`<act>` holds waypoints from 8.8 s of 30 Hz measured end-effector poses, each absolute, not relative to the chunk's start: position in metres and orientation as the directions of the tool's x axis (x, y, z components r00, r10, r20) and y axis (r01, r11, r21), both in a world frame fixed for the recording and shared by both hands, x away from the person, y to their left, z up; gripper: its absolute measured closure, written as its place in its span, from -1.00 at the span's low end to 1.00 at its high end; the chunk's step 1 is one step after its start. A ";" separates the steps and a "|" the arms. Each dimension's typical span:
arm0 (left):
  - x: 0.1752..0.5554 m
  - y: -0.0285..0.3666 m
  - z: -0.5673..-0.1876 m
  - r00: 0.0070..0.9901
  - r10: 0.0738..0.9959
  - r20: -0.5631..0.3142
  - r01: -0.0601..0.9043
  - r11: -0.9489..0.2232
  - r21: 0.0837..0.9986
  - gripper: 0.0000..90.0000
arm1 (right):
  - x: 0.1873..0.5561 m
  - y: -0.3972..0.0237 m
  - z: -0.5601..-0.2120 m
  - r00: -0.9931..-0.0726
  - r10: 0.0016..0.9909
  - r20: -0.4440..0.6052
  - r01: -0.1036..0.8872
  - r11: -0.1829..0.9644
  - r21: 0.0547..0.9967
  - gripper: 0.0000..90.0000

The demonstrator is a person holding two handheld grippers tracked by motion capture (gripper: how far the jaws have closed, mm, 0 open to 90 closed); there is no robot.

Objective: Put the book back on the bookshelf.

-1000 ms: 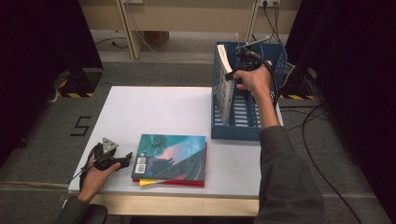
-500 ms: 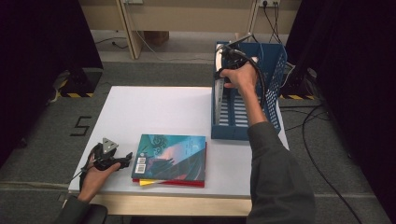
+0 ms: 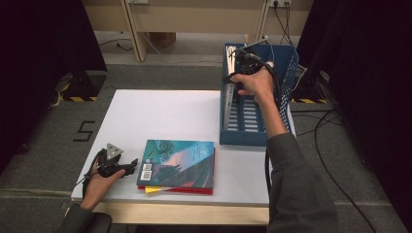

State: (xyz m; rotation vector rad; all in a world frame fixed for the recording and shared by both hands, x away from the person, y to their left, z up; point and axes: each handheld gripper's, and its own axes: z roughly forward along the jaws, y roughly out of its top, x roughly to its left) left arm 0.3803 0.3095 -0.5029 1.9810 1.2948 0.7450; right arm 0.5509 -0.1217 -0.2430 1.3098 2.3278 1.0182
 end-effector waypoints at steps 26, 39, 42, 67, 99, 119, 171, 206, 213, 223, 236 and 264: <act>0.383 0.312 -0.504 0.349 0.934 0.072 0.581 -0.276 0.766 -0.68 | 0.484 -0.153 -0.249 -0.581 0.806 0.115 0.571 0.303 0.763 -0.35; 0.384 0.313 -0.504 0.348 0.935 0.064 0.585 -0.269 0.765 -0.68 | 0.446 -0.172 -0.294 -0.604 0.788 0.120 0.557 0.309 0.771 -0.35; 0.384 0.313 -0.504 0.348 0.935 0.065 0.584 -0.271 0.765 -0.68 | 0.438 -0.175 -0.309 -0.615 0.776 0.137 0.556 0.304 0.773 -0.34; 0.383 0.313 -0.503 0.353 0.933 0.069 0.583 -0.277 0.764 -0.67 | 0.397 -0.179 -0.420 -0.604 0.758 0.247 0.616 0.248 0.747 -0.34; 0.376 0.317 -0.499 0.347 0.938 -0.003 0.571 -0.209 0.794 -0.67 | 0.389 -0.152 -0.459 -0.644 0.690 0.331 0.661 0.285 0.694 -0.29; 0.361 0.302 -0.486 0.418 0.908 -0.035 0.542 -0.219 0.811 -0.63 | 0.383 -0.131 -0.466 -0.667 0.639 0.385 0.675 0.298 0.675 -0.29; 0.351 0.262 -0.478 0.535 0.841 0.077 0.470 -0.372 0.801 -0.33 | 0.396 -0.144 -0.487 -0.573 0.598 0.561 0.786 0.207 0.582 -0.41; 0.350 0.218 -0.478 0.587 0.801 0.116 0.416 -0.422 0.806 -0.02 | 0.404 -0.101 -0.325 -0.757 0.605 0.247 0.538 0.362 0.761 0.14; 0.358 0.198 -0.478 0.602 0.787 0.135 0.400 -0.444 0.802 -0.54 | 0.393 -0.060 -0.278 -0.827 0.553 0.099 0.420 0.491 0.763 0.27; 0.360 0.203 -0.481 0.595 0.801 0.067 0.442 -0.396 0.805 -0.68 | 0.388 -0.030 -0.265 -0.865 0.498 0.067 0.379 0.559 0.738 0.37; 0.369 0.219 -0.482 0.548 0.837 0.013 0.484 -0.330 0.810 -0.64 | 0.394 -0.011 -0.256 -0.874 0.473 0.107 0.411 0.604 0.682 0.45; 0.371 0.223 -0.484 0.530 0.848 -0.003 0.491 -0.305 0.816 -0.65 | 0.438 0.033 -0.246 -0.865 0.495 0.083 0.465 0.727 0.505 0.53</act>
